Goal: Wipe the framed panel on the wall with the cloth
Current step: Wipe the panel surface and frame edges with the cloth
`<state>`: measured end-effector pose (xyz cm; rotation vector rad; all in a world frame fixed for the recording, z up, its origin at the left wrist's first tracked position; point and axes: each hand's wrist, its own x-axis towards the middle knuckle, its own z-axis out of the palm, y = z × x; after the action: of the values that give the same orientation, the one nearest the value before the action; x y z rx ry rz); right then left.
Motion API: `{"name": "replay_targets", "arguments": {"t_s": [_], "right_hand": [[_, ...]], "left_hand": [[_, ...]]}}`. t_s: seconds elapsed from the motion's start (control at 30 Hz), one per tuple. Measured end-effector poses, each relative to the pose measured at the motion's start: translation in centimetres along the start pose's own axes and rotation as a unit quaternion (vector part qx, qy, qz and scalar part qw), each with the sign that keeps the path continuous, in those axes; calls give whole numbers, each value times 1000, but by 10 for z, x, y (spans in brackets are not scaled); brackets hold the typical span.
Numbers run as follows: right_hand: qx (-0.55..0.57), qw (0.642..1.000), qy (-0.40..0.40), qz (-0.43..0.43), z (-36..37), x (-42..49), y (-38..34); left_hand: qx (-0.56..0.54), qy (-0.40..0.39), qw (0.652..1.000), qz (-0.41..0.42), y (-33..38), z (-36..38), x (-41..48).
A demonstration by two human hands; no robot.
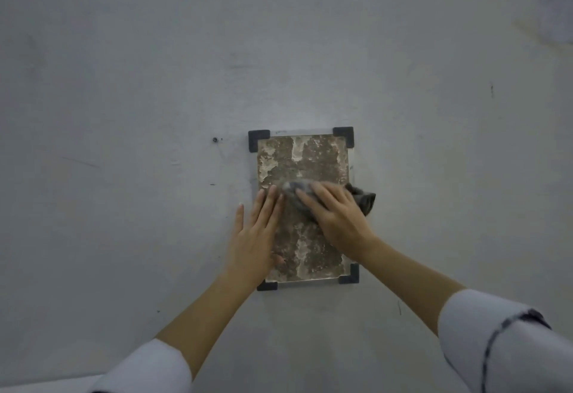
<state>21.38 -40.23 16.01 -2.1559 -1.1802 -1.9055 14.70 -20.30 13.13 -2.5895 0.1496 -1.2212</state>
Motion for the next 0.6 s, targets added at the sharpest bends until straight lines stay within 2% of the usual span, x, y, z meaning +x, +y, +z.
{"name": "replay_targets", "arguments": {"t_s": [0.07,0.13,0.17,0.27,0.37,0.47,0.6], "right_hand": [[-25,998,-23,-58,-4,-10,7],[-52,995,-29,-76,-13,5,23],[-60,997,-17,-56,-19,20,32],[-48,995,34,81,-35,66,48],[-35,991,42,118,-33,76,44],[-31,995,23,89,-14,35,21],[0,998,-63,-17,-8,-48,-8]], "left_hand": [[2,3,1000,0,0,0,-1],[9,7,1000,-3,1,-1,-1],[11,5,1000,-4,2,-1,-1],[9,-4,1000,-6,2,-3,0],[6,-11,1000,-8,3,-4,0],[-1,-7,1000,-11,3,-3,0],[3,6,1000,-23,3,1,2]]}}
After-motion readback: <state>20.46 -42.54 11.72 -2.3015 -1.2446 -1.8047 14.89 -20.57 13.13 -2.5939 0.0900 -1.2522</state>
